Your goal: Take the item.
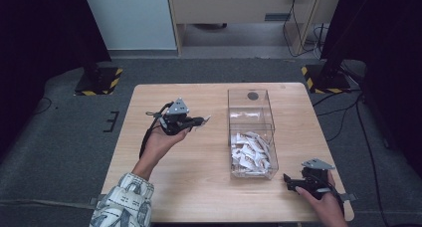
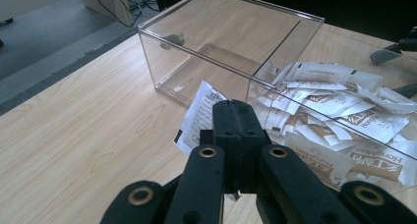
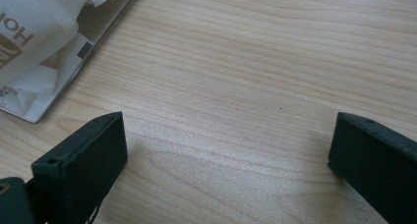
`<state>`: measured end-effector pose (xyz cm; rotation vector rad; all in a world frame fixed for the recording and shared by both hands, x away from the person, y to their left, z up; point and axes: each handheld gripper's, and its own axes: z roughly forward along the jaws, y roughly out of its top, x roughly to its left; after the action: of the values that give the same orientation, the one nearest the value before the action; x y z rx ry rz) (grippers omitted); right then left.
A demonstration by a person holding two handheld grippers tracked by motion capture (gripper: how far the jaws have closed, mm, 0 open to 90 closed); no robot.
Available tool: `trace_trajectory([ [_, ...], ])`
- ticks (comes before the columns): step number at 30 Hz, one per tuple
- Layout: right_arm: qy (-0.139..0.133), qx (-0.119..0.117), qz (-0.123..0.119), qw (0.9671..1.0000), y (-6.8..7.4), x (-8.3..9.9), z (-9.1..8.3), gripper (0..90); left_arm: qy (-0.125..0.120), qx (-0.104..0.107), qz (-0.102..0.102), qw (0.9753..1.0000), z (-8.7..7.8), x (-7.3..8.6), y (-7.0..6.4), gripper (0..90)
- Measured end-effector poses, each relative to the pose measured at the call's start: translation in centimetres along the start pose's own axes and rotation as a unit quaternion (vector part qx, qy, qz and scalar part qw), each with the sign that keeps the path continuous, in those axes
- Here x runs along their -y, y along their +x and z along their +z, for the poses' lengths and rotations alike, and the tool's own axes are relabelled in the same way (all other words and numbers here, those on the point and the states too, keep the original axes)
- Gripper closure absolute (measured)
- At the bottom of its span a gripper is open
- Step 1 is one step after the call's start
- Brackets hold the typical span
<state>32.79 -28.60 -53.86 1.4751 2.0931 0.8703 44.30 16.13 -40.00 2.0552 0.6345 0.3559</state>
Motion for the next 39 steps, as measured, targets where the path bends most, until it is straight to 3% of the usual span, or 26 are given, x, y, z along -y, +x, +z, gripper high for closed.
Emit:
trace_trajectory([
  [15,0.0,0.0,0.0,1.0,0.0,0.0,0.0,1.6,0.005,-0.01,-0.005,0.9999,-0.7,0.8,0.8,89.8],
  [39,0.0,0.0,0.0,1.0,0.0,0.0,0.0,1.6,0.01,-0.023,-0.024,0.9994,-1.8,3.5,2.8,89.8],
])
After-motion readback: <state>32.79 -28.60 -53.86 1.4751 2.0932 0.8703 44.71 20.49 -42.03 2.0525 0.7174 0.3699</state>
